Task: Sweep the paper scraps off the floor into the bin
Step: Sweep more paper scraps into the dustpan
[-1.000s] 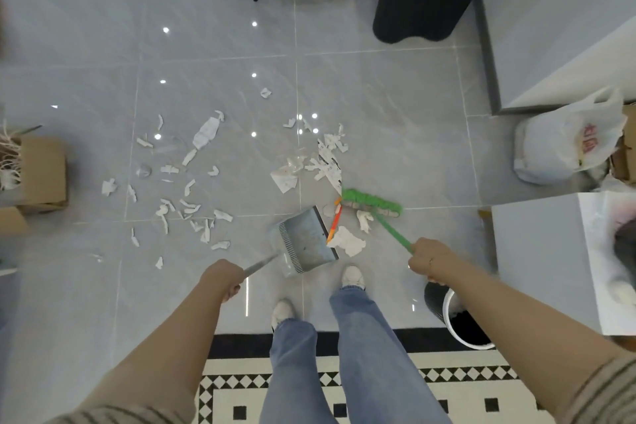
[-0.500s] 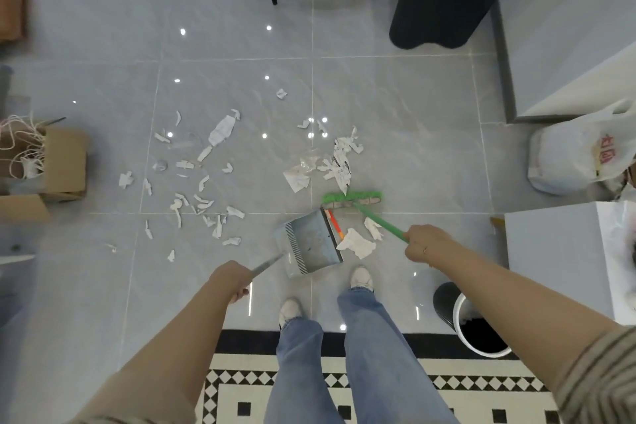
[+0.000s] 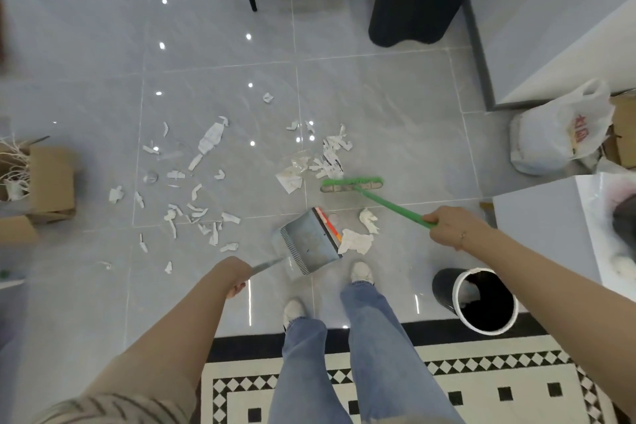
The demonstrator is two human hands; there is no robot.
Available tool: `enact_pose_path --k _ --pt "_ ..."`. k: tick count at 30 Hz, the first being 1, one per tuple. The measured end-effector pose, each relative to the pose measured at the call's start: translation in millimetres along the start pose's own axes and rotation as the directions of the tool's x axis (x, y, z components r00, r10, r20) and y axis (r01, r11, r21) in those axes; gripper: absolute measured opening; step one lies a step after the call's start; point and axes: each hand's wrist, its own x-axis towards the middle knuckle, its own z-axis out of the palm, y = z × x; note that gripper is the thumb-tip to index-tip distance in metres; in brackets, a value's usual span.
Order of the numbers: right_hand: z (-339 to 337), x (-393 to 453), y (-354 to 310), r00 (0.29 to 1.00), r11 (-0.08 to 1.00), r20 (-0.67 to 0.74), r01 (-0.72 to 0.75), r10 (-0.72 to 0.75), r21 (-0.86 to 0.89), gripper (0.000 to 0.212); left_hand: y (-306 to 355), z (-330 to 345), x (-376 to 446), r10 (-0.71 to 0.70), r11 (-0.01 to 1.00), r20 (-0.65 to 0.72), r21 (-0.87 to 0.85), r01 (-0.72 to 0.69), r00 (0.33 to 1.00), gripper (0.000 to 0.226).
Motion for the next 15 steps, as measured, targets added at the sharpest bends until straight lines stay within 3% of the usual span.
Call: enact_pose_path --k 5,9,14,15 --pt "20.9 9.4 -7.6 0.996 0.978 -0.011 -0.087 0.091 0.189 0.046 -5.9 3.0 2.2 0.074 0.996 -0.099 0.054 -0.069 0.992 0.031" --pt "44.8 18.4 -6.6 0.985 0.925 0.028 -0.167 0.167 0.342 0.042 -14.1 -4.1 10.2 0.075 0.992 -0.078 0.112 -0.066 0.994 0.026" --pt "89.9 19.7 10.6 0.937 0.74 0.169 -0.347 0.307 0.576 0.032 -28.2 -20.8 13.3 0.171 0.932 -0.189 0.35 -0.096 0.967 0.029" --pt "100.8 16.7 11.4 0.93 0.704 0.203 -0.366 0.307 0.609 0.028 -29.0 -22.5 11.3 0.182 0.939 -0.205 0.325 -0.108 0.962 0.029"
